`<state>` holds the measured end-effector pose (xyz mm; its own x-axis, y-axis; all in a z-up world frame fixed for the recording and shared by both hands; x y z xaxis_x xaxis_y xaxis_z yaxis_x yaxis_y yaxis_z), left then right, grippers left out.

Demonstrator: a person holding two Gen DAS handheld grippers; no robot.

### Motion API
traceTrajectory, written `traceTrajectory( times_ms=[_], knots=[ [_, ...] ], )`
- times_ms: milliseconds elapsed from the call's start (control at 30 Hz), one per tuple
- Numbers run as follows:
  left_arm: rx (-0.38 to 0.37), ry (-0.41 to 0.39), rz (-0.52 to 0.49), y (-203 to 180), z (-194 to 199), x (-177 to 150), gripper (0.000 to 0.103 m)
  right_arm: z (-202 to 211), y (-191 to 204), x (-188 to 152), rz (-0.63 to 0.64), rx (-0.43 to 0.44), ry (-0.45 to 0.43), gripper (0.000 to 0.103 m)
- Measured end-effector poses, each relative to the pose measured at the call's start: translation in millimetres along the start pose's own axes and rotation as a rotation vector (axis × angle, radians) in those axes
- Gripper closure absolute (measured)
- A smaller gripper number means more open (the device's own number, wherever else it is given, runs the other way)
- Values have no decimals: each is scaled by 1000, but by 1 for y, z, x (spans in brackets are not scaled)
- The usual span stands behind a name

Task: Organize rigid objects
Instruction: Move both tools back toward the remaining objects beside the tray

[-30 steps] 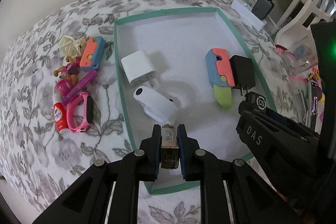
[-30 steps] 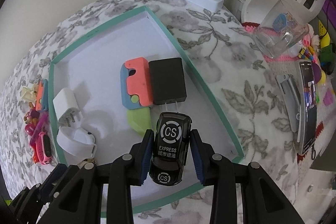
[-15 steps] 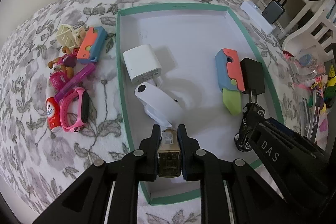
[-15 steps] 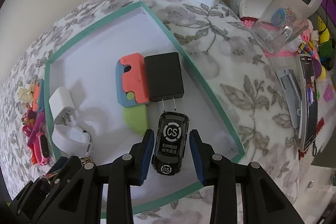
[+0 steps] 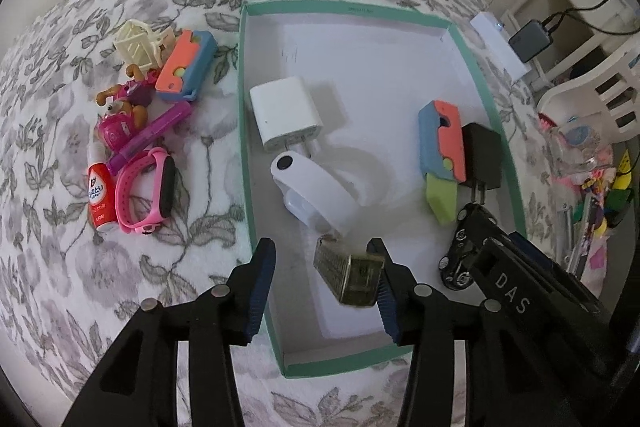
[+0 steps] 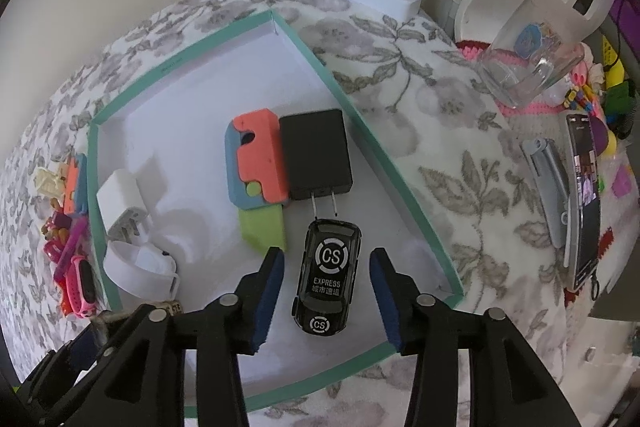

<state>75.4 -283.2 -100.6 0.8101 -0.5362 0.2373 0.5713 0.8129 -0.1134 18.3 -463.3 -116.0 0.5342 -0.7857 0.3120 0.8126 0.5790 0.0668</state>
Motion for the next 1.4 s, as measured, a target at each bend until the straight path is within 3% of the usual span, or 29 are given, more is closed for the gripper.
traceTrajectory(
  times_ms=[300,467,800,933,1033,1100,1400],
  knots=[
    [-18,-50,51,14,22,5,53,20,6,8,-11,39,-70,51],
    [-20,-70,95,28,29,6,39,23,13,7,9,52,-80,52],
    [-49,-82,225,67,35,1,38,25,20,4,33,56,-90,52],
    [-14,-78,261,81,37,-2,38,23,22,3,40,56,-87,51],
    [22,-71,281,93,36,-4,35,21,26,1,58,65,-83,43],
    [50,-67,299,101,36,-6,20,21,29,-1,71,66,-83,41],
    [104,-69,360,129,36,-12,13,18,40,-9,110,76,-76,18]
  ],
)
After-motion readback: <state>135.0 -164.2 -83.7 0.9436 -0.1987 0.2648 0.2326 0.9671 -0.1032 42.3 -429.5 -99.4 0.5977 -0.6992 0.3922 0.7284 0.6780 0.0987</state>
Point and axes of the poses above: each gripper's, at about its wrist camera, not at the fingertips, and z roughly against the way its jaws point, y to its left, x to its top, the point moved 4 cm from there along -z, roughly the way its jaws point, and after that the axes turned 14 degrees about -z, right-handed, at the moved point
